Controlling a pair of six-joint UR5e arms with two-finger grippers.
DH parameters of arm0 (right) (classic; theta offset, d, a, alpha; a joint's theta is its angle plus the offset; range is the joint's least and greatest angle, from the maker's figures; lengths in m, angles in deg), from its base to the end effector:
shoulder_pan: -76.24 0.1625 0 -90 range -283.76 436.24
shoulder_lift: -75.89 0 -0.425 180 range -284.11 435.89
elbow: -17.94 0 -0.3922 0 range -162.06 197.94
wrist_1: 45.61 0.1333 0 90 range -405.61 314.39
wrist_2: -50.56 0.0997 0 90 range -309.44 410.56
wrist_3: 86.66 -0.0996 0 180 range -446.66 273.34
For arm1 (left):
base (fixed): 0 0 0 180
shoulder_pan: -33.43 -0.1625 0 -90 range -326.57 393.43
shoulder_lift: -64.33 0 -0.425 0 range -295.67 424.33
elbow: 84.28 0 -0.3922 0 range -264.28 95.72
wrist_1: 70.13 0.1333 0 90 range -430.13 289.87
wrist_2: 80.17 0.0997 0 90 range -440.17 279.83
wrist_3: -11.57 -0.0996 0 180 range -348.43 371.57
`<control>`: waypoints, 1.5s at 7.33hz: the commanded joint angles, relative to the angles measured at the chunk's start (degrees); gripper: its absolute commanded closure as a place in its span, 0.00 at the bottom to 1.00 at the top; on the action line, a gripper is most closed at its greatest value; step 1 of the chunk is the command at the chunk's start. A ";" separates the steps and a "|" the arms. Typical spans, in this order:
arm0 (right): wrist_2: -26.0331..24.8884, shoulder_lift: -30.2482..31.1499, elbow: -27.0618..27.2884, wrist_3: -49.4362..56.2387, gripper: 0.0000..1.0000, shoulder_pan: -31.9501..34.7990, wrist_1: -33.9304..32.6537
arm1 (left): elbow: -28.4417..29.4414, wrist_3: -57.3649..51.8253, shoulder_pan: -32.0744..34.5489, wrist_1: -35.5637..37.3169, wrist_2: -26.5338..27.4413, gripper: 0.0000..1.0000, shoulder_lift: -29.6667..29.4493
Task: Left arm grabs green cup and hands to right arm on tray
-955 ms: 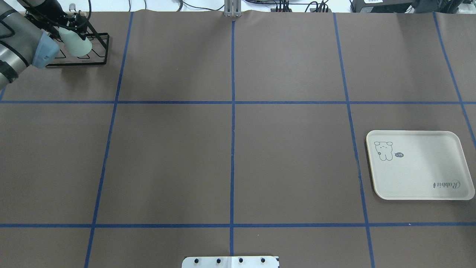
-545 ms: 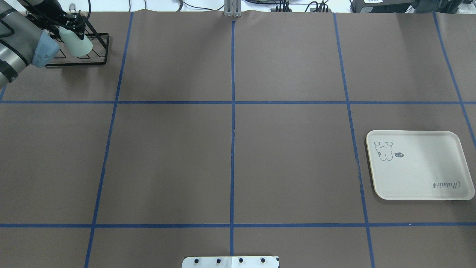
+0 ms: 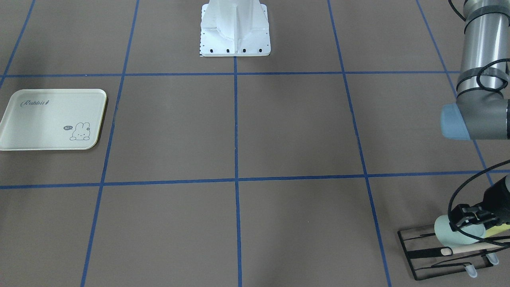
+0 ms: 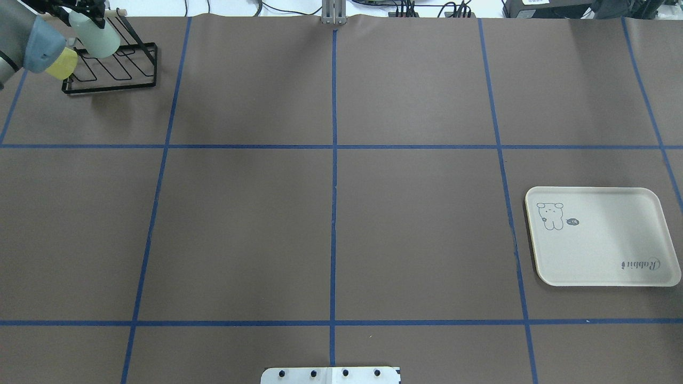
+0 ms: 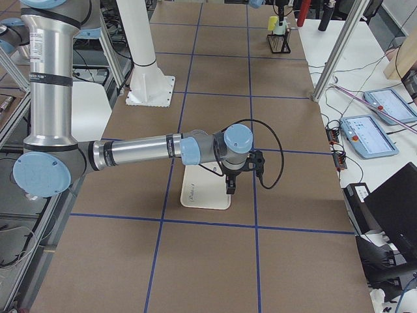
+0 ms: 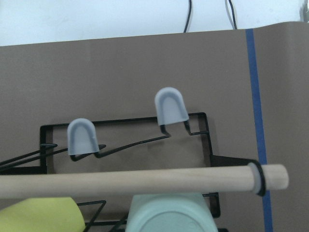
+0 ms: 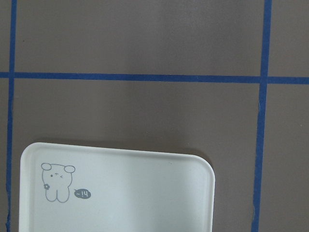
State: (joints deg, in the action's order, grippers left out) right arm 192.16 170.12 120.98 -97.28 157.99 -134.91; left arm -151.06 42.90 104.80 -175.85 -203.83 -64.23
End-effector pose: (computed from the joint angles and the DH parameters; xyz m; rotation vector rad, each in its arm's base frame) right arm -0.0120 -0.4679 0.5708 0.0052 -0.9115 -0.0363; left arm 0.1724 -0.7559 0.4107 0.2349 0.7408 -0.0512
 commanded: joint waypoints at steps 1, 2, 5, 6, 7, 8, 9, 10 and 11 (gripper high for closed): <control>0.00 -0.10 -0.12 -0.01 0.00 -0.27 0.00 | -6.93 0.13 0.43 1.82 -0.09 1.00 3.48; 0.35 -0.10 -0.20 -0.01 0.00 -0.45 0.00 | -12.19 0.05 0.43 6.71 -0.09 1.00 4.72; 0.44 -0.54 -0.91 -0.19 0.00 -0.89 1.22 | -24.85 4.40 0.00 19.55 -0.09 1.00 4.91; 0.44 -0.54 -1.00 -0.19 0.00 -1.06 2.10 | -29.33 11.75 -2.44 21.94 -0.09 1.00 4.47; 0.44 -0.62 -1.00 -0.28 0.00 -1.33 4.11 | -33.12 17.22 -5.51 23.96 -0.27 1.00 4.29; 0.44 -0.63 -0.91 -1.67 0.00 -2.37 6.83 | -34.46 23.36 -8.50 23.72 -1.31 1.00 4.12; 0.27 -1.67 -1.00 -6.90 0.00 -4.56 10.16 | -35.08 31.78 -10.27 22.07 -4.46 1.00 1.77; 0.18 -3.42 -1.17 -12.26 0.00 -7.19 14.81 | -35.53 39.43 -12.12 20.83 -9.53 1.00 -1.56; -0.43 -4.92 -1.17 -18.15 0.00 -9.48 19.99 | -35.44 51.25 -15.44 18.29 -10.28 1.00 -5.51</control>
State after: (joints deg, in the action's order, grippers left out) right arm 192.27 167.19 119.88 -107.98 151.67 -121.40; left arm -186.17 80.48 93.10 -154.91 -211.19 -65.07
